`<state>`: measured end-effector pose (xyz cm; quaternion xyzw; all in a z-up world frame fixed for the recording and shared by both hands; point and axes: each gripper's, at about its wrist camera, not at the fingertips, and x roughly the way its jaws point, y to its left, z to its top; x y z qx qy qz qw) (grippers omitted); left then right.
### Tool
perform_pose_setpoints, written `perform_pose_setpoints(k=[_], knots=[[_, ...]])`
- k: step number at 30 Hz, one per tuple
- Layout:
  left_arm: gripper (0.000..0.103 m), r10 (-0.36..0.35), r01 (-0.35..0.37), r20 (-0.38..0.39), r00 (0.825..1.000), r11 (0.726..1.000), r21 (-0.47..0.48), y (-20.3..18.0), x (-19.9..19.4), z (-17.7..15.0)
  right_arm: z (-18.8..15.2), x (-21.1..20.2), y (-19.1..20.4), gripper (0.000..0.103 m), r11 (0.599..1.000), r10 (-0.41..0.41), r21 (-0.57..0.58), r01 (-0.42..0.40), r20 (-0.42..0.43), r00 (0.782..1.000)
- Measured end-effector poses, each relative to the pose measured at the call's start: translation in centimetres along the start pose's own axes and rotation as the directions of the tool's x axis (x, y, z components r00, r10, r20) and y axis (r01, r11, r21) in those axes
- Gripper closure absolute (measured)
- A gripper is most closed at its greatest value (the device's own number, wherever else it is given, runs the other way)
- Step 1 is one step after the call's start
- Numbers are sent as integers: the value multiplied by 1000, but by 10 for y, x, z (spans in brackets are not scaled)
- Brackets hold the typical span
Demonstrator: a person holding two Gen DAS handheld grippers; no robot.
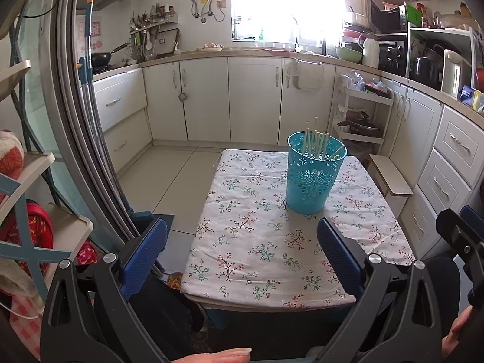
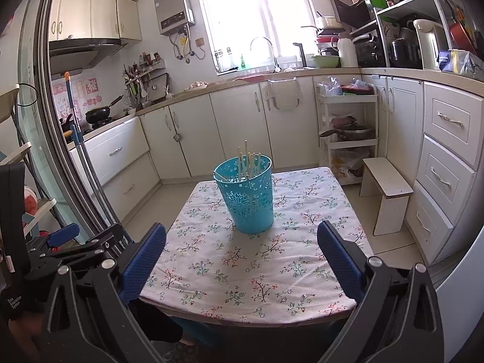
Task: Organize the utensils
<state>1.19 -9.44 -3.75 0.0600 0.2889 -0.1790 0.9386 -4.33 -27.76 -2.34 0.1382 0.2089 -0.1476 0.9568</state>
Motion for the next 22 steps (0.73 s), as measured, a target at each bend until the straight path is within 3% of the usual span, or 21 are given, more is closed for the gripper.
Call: perform_pose_setpoints(k=[5,11,22], knots=[[7,-3,3,3,1000,1000,-12,3,1,0,-1,4,-1,7,1000,0,4,0,-17,1000],[7,6,-7,75,997,1000,9,2,-6,-4,-3,7,-1,7,1000,2,5,-2,-30,1000],[7,-41,40,-28,999,999,-36,11,17,-6,-6,14,-3,7,1000,-5,8,6,-52,999]])
